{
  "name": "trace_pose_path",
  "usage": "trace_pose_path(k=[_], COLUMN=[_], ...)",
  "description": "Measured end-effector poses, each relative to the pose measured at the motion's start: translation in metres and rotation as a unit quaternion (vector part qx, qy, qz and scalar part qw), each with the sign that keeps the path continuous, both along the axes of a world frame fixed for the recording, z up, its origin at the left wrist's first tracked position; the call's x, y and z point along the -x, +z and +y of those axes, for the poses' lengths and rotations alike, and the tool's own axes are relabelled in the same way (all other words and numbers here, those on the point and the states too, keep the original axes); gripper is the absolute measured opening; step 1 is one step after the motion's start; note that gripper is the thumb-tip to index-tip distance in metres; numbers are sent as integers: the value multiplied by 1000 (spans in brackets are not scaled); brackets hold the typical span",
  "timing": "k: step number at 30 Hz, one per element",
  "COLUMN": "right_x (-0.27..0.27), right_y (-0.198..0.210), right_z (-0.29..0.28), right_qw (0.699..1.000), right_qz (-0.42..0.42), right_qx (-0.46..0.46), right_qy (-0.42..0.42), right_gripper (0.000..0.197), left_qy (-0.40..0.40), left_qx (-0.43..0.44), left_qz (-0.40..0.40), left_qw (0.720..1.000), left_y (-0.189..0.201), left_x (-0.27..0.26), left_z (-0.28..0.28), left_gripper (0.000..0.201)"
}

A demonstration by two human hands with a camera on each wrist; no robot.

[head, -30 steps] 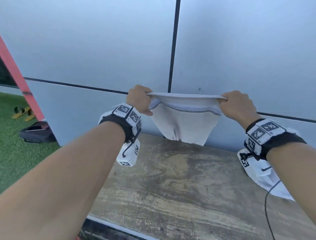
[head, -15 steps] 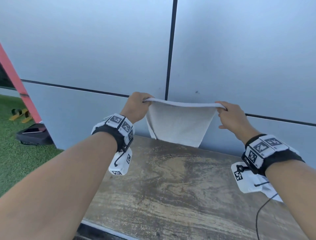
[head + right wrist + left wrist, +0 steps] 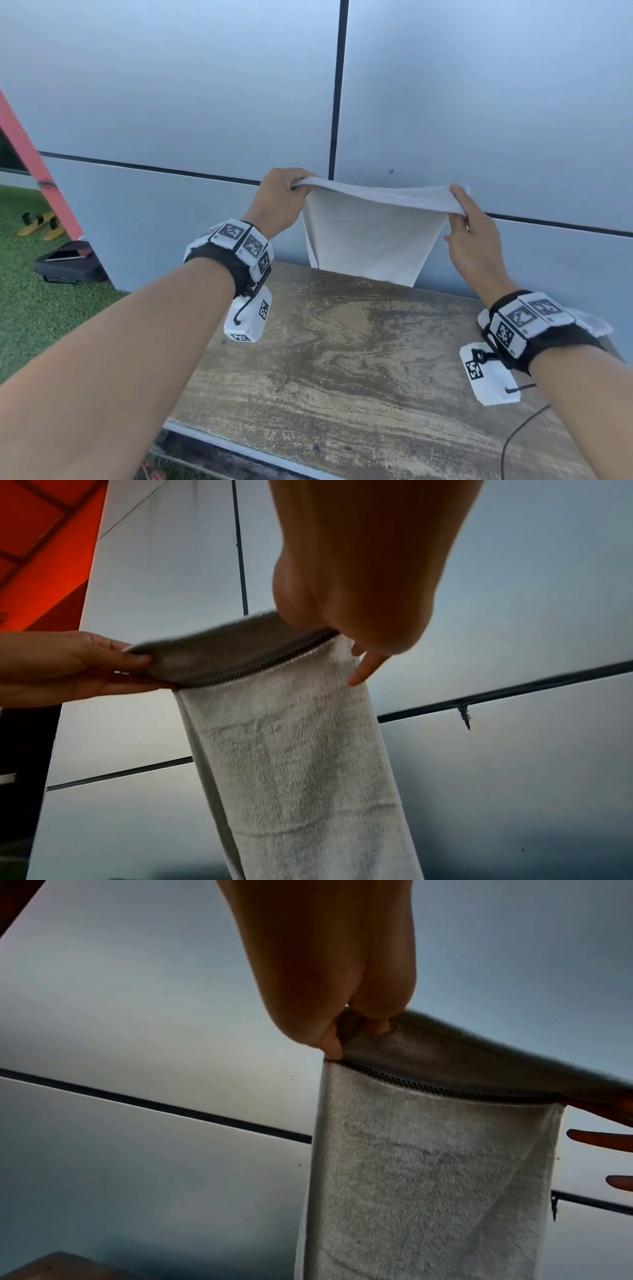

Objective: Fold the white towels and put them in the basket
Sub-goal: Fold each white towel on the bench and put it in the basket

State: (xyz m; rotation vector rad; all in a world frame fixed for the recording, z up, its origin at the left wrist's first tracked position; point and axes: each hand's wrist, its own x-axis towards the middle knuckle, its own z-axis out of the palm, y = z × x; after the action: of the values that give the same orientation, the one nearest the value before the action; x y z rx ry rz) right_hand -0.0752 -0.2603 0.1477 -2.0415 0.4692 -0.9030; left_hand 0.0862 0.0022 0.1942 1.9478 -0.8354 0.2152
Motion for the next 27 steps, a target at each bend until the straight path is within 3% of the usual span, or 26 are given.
trace_pose_path(k=[3,9,13,15,17,23,27], right_x=[9,29,40,49,60,102,133], right_y=[7,-7,-23,-29,-32,-63,-98], right_z=[-1,-17,-18,-16,-8,14,28], right_qw=[1000,981,970,968,966,970,979], right_qz=[-22,166,188,180,194,200,199], right_qx=[13,92,137,159,163,138,41], right_qy=[2,-52,-75,-67,-55,-34,-13], right_gripper=[41,27,38,42,31,20,11], left_qy=[-5,-13,-7,3,10,-20,-49], left_qx=[31,-190,-179,-172,-166,-203,-250], left_qz=[-19,63,77,63,57,70,77], left_qw=[999,980,981,983,984,976,964], left_y=[8,-30,-48,-50,-51,-79,-111], left_x=[4,5,8,9,11,36,60], left_z=[-7,-3,6,12,20,48,68], left_gripper=[24,26,40,35,26,25,27])
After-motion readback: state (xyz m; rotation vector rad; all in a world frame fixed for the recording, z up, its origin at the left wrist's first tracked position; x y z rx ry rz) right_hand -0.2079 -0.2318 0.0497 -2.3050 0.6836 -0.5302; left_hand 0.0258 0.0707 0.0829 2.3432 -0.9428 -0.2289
